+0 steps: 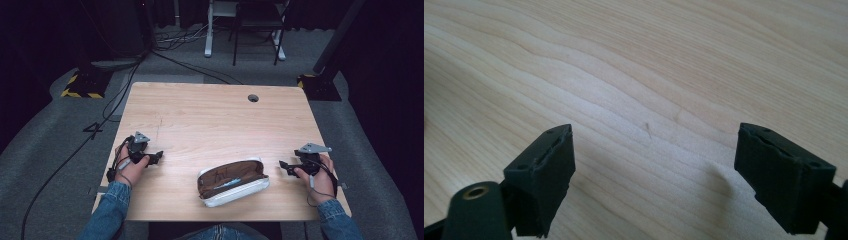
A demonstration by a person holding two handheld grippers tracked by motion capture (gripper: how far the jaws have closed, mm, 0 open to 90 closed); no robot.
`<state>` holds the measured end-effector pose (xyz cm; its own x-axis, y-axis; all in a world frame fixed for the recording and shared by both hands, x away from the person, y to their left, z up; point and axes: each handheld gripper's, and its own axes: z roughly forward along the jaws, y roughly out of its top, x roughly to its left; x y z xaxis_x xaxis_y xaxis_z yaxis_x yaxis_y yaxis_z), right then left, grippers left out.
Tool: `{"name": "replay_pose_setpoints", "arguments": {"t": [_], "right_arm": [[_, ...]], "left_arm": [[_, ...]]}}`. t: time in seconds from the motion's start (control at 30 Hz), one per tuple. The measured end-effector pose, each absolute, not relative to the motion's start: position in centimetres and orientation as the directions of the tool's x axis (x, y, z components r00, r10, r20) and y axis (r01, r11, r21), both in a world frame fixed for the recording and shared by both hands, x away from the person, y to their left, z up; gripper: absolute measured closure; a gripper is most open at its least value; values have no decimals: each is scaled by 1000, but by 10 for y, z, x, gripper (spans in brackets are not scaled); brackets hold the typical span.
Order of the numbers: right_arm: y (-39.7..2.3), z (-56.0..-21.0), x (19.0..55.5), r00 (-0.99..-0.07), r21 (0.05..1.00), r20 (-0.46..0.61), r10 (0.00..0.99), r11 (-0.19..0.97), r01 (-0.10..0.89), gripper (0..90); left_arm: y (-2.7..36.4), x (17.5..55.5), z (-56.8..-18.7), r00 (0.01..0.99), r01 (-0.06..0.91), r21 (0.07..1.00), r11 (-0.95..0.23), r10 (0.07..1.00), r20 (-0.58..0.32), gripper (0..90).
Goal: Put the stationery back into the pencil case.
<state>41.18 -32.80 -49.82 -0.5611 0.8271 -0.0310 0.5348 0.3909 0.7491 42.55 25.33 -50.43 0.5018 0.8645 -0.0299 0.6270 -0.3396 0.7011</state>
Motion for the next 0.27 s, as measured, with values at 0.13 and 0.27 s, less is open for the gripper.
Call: {"name": "replay_pose_setpoints", "arguments": {"t": [0.13,0.27], "right_arm": [[-329,-504,413,-551,735,-21,834,386,558,145],[-328,-504,414,-537,732,-9,844,371,571,127]], "left_arm": [[253,425,-504,501,627,701,-340,865,-29,201],[253,425,-504,501,627,701,-340,865,-29,201]]}}
